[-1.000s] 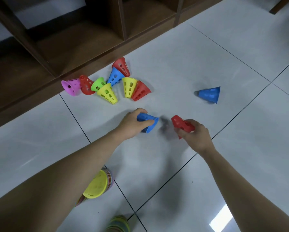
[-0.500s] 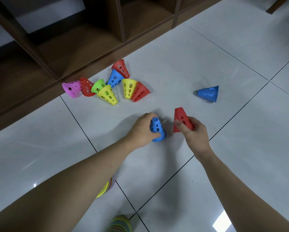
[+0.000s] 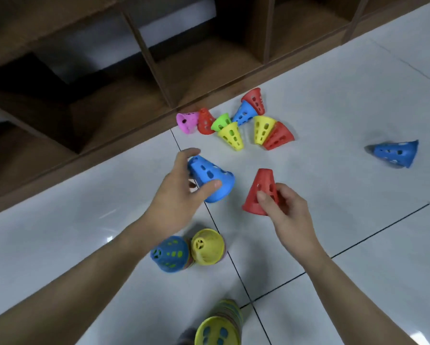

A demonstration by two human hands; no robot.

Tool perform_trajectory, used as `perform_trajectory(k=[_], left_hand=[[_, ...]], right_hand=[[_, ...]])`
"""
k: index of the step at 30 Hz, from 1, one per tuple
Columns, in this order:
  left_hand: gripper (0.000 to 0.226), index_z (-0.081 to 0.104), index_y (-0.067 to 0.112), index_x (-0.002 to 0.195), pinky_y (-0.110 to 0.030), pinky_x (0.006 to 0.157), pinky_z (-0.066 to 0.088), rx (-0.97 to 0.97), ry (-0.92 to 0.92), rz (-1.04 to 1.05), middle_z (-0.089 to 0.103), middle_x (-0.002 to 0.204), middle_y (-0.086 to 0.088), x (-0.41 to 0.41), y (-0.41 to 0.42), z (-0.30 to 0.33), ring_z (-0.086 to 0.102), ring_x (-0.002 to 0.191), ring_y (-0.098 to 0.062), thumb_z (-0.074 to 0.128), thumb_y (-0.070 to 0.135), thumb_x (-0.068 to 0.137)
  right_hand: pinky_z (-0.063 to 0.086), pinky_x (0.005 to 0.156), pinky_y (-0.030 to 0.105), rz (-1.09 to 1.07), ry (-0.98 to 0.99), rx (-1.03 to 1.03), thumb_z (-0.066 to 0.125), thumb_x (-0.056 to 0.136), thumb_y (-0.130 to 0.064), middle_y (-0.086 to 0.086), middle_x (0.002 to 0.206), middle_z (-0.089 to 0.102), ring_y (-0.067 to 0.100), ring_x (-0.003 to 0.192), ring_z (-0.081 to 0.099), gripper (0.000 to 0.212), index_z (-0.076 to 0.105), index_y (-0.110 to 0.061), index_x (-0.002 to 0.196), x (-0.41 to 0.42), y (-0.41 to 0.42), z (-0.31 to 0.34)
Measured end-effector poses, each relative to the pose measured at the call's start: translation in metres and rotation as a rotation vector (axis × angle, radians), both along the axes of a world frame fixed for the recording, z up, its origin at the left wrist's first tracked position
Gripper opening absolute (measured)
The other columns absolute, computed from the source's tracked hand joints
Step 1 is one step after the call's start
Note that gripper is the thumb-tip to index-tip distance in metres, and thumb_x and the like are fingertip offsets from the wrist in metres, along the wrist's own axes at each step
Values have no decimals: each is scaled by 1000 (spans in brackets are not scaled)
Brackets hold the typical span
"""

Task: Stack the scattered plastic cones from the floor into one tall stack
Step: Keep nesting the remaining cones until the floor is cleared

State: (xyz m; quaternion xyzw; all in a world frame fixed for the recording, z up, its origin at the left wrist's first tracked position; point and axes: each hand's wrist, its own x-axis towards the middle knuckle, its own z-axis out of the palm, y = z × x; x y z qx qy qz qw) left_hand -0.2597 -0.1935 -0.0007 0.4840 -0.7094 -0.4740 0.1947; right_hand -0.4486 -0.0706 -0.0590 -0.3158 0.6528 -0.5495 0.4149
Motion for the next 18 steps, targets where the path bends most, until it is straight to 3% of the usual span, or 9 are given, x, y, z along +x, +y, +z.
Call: perform_trajectory(k=[5, 9, 12, 14, 18], left_hand=[[63, 36, 36, 137, -14, 80, 47, -159, -205, 163, 62, 112, 19, 85, 57, 33, 60, 100, 0, 66, 50, 83], [58, 42, 40, 132, -3, 71, 43, -178, -326, 176, 59, 106, 26, 121, 84, 10, 58, 96, 8, 74, 41, 84], [58, 48, 40, 129, -2, 73, 43, -143, -392, 143, 59, 108, 22, 130, 95, -11, 59, 93, 4, 81, 35, 81], [55, 51, 37, 130, -6, 81, 45, -166, -430, 72, 55, 112, 27, 131, 99, -22, 56, 95, 8, 80, 32, 83], [59, 50, 34, 138, -21, 99, 46, -146, -443, -26, 53, 126, 27, 135, 98, -35, 50, 108, 7, 76, 36, 86]], right_hand=[[51, 83, 21, 239, 51, -73, 73, 79, -44, -13, 99, 71, 11, 94, 66, 36, 65, -30, 111, 58, -3, 11], [45, 88, 15, 346, 140, -91, 72, 76, -48, -13, 108, 68, 9, 102, 61, 46, 61, -30, 116, 80, 1, 10], [40, 84, 6, 344, 227, -103, 73, 72, -47, -12, 109, 62, 3, 103, 58, 44, 57, -37, 112, 86, 6, 10], [38, 84, 4, 342, 265, -109, 75, 72, -43, -15, 110, 58, -3, 104, 55, 45, 52, -45, 110, 88, 9, 10], [39, 90, 7, 372, 326, -92, 79, 73, -37, -16, 115, 55, -4, 109, 53, 48, 56, -34, 115, 89, 15, 0]])
